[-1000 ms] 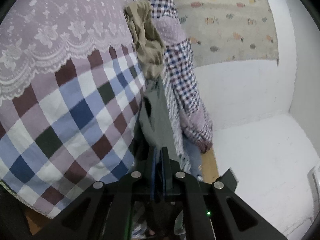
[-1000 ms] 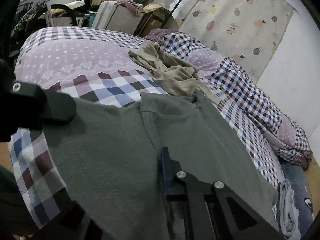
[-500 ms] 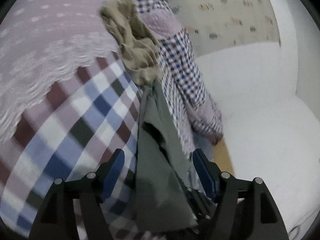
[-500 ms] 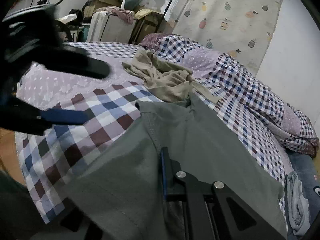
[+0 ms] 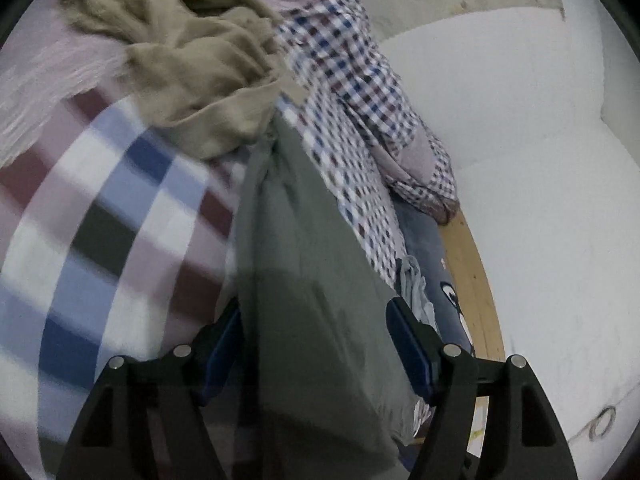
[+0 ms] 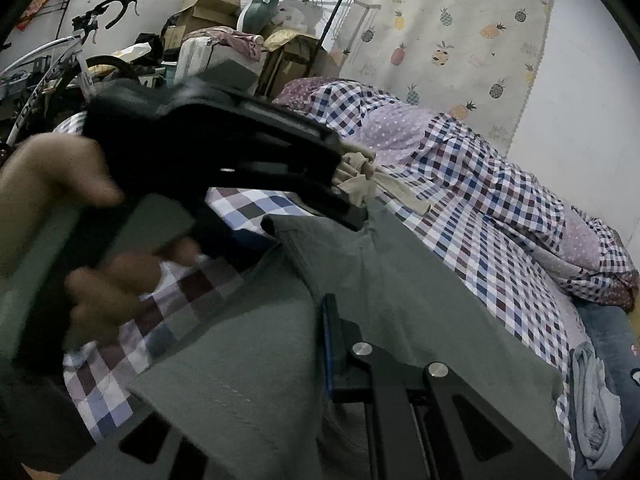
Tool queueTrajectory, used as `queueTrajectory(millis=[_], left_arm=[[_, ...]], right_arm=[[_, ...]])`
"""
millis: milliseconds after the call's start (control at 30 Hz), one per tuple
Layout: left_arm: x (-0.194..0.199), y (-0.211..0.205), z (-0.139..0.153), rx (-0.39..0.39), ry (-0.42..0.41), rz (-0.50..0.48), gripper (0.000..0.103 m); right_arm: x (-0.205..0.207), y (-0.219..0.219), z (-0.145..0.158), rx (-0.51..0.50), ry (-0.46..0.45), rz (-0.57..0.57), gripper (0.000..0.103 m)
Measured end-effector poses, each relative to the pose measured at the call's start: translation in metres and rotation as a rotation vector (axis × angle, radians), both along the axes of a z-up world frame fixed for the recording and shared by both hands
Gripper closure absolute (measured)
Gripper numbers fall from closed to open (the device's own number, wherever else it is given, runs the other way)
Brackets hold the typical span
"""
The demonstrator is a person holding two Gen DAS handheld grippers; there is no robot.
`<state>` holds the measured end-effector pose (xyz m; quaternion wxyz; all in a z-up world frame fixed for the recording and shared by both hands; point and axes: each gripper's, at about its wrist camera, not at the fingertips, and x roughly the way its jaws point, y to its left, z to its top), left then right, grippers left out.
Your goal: Fold clothes
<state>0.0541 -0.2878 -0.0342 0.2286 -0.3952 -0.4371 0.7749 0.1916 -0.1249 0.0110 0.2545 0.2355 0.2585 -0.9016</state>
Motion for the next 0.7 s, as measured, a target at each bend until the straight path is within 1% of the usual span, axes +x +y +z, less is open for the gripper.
queueTrajectory(millis=[267, 433, 533, 700], left_arm=[[-0.034, -0.010, 0.001, 0.029, 0.013, -0.037, 0.028], [-0.054, -0.010, -0.002, 0.031, 0.009, -0.088, 0.029], [-0.063, -0.012, -0.001, 0.035, 0.007, -0.101, 0.029], [-0.074, -0.016, -0.001, 0.023, 0.002, -0.102, 0.035]], right_arm=[[0.004, 0.007, 0.010, -0.021, -0.005, 0.017, 0.099], [0.014, 0.010, 0.019, -0.033, 0.000, 0.049, 0.099], [0.022, 0.013, 0.024, -0.040, 0.003, 0.059, 0.099], [0.030, 0.026, 0.037, -0.083, -0.003, 0.059, 0.099]])
